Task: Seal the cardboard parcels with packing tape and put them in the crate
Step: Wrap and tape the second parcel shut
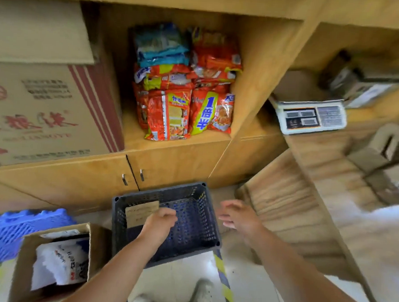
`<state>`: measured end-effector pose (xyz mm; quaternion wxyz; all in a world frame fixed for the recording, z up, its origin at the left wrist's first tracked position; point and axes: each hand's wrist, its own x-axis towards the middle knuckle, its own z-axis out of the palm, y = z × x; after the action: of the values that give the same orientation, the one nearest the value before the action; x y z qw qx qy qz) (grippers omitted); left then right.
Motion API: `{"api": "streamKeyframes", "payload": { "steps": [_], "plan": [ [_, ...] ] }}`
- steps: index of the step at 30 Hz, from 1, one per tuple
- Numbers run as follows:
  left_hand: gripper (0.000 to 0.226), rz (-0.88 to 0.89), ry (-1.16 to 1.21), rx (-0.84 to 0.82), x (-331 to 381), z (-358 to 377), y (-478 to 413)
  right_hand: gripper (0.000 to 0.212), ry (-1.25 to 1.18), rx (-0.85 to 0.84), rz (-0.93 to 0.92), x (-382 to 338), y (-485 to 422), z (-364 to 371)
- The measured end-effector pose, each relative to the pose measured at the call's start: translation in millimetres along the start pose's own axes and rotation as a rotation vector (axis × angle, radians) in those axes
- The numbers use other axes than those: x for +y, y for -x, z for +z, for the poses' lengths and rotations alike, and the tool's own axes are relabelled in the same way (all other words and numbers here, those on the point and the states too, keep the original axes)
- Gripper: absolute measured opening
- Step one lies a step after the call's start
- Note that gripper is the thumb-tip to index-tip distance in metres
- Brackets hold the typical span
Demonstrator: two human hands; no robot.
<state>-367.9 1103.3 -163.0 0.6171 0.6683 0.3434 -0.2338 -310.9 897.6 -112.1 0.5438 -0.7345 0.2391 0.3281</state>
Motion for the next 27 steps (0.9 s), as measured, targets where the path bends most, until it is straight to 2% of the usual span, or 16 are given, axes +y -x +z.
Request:
{"api": "streamKeyframes", "payload": {
  "steps": [2, 6, 12, 19, 27],
  "plan": [
    [0.013, 0.050, -0.040, -0.037, 25.3, 19.0, 25.9, 0.021, -0.041, -0.009, -0.003, -12.0, 31.4, -24.9],
    [0.017, 0.161, -0.098, -0.113, 63.5, 65.5, 68.4, 0.015, -0.058, 0.128, -0.111, -14.1, 82.8, -76.1],
    [0.011, 0.281, -0.150, -0.201, 86.6, 156.2, 122.5, 0.013, -0.217, 0.194, -0.188, 18.8, 141.2, -163.1],
    [0.021, 0.337, -0.166, -0.245, 86.7, 308.3, 205.5, 0.024, -0.332, 0.268, -0.178, 94.2, 181.1, -307.8],
    [0.016, 0.375, -0.146, -0.267, 84.9, 474.2, 262.4, 0.021, -0.394, 0.315, -0.191, 150.7, 213.2, -465.7]
  ]
}}
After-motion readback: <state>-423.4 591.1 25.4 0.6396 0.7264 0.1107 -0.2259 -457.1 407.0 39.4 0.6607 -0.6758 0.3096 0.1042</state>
